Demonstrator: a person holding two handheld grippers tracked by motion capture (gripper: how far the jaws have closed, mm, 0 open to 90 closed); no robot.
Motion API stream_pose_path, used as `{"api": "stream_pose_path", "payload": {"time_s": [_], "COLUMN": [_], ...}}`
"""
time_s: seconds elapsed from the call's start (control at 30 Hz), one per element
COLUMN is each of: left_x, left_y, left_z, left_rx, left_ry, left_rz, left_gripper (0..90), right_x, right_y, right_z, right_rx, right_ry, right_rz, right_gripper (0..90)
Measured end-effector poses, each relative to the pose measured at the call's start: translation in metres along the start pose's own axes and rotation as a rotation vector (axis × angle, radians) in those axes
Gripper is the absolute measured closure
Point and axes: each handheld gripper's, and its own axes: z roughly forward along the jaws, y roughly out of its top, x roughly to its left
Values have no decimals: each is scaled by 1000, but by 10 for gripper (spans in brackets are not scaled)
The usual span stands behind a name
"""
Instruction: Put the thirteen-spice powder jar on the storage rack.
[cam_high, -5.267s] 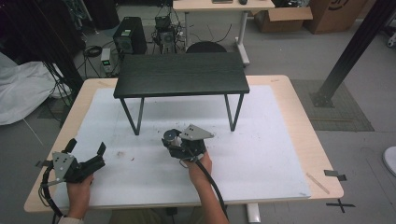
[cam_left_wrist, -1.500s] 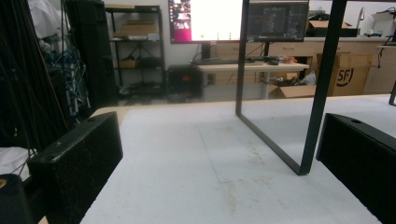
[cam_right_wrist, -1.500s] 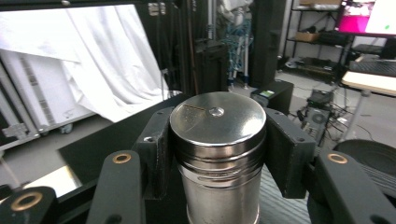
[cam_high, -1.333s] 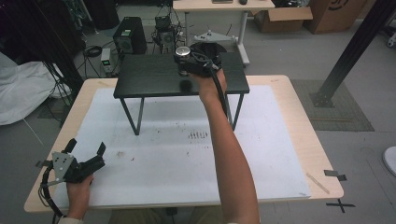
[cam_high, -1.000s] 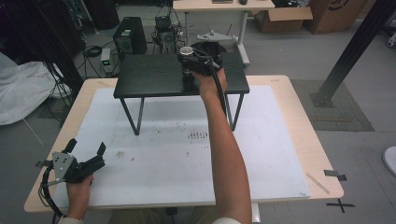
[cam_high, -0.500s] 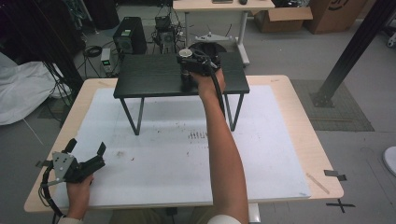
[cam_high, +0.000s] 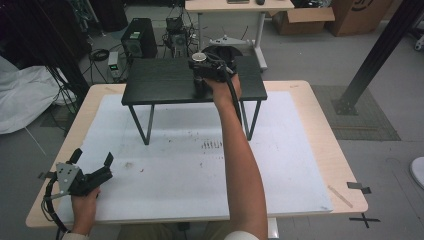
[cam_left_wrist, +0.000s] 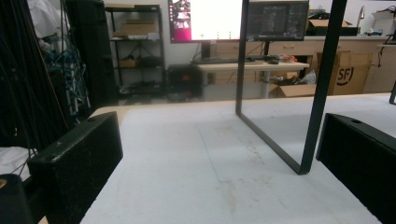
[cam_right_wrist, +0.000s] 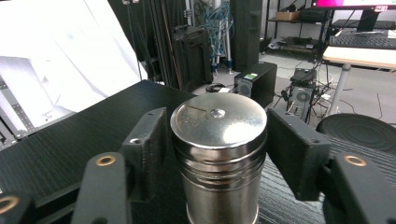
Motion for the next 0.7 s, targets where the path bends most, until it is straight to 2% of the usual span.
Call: {"api": "stream_pose_path", "payload": {"time_s": [0.07,0.23,0.3,0.37,0.7], "left_x": [0,0,0,0,0], "left_y": [0,0,0,0,0], "left_z": [0,0,0,0,0], "left_rx": [0,1,0,1,2], "left_ry": [0,0,0,0,0], "left_rz": [0,0,0,0,0], "left_gripper": [9,9,9,9,10], "right_x": [0,1,2,2,2], "right_y": [0,1,2,2,4], "right_z": [0,-3,-6,-7,-27], "right_rx": [-1,-20,-38,-44,-86], "right_ry": [-1,10,7,7,3], "right_rz": [3,14,31,40,57], "right_gripper": [370,290,229,215,90]}}
